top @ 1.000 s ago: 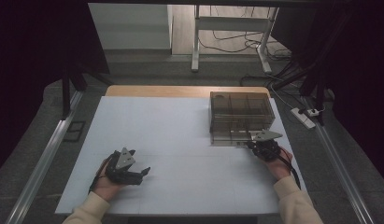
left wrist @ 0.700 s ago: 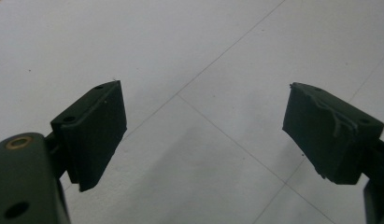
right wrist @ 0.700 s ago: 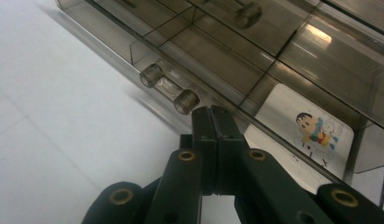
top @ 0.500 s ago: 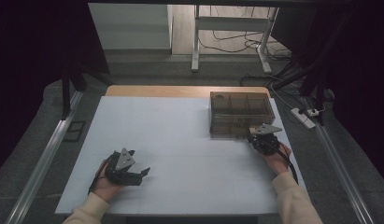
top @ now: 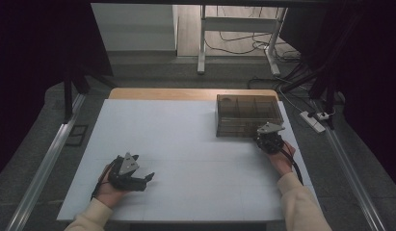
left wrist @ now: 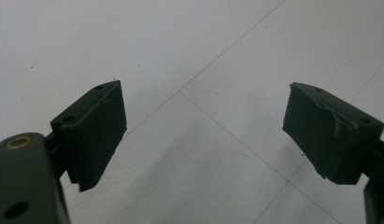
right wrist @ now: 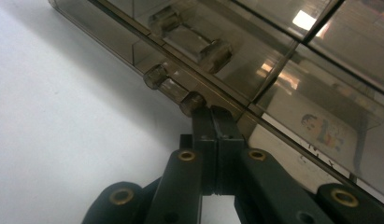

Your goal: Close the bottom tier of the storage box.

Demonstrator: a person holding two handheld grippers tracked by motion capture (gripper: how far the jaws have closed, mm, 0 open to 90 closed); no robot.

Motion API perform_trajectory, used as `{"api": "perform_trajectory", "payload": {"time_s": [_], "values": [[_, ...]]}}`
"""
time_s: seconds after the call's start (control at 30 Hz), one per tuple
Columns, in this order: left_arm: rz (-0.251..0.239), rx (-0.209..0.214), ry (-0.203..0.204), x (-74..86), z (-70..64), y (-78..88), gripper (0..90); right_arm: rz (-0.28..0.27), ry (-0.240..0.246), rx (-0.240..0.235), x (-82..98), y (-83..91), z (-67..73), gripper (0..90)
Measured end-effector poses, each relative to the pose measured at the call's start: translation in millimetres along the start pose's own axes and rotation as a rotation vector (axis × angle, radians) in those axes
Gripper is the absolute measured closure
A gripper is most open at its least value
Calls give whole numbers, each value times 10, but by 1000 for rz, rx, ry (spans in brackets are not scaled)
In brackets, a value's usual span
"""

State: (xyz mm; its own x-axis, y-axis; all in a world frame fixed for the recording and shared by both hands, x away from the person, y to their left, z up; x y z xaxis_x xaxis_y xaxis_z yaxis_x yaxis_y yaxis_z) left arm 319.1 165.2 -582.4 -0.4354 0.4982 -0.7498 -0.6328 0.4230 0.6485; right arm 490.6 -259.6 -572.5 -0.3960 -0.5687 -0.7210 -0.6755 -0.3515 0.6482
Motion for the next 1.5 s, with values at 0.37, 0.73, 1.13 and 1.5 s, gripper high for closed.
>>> {"api": "perform_trajectory", "payload": {"time_s": [0.37,0.73,1.13,1.5], "values": [[0,-1,1,4,-2,9,133,6,6,-28,4,80,70,891],[-9,10,4,-6,-19,23,132,-102,-75,-203,17,484,453,511],[-5,23,-2,-8,-52,27,131,-161,-83,-213,195,774,618,306],[-6,38,2,-21,-79,21,131,-177,-67,-234,361,946,721,285]]}}
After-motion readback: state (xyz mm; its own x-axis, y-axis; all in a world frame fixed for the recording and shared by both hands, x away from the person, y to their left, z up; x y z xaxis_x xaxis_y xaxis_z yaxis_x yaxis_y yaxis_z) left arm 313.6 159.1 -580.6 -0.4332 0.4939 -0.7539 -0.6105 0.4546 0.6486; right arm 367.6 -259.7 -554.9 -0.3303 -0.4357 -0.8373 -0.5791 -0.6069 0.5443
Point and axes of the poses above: each handheld gripper's, and its own axes: y roughly backward along the jaws, x roughly out of its underside, z roughly to its left, the point moved 8 cm from there along -y, roughly forward along the jaws
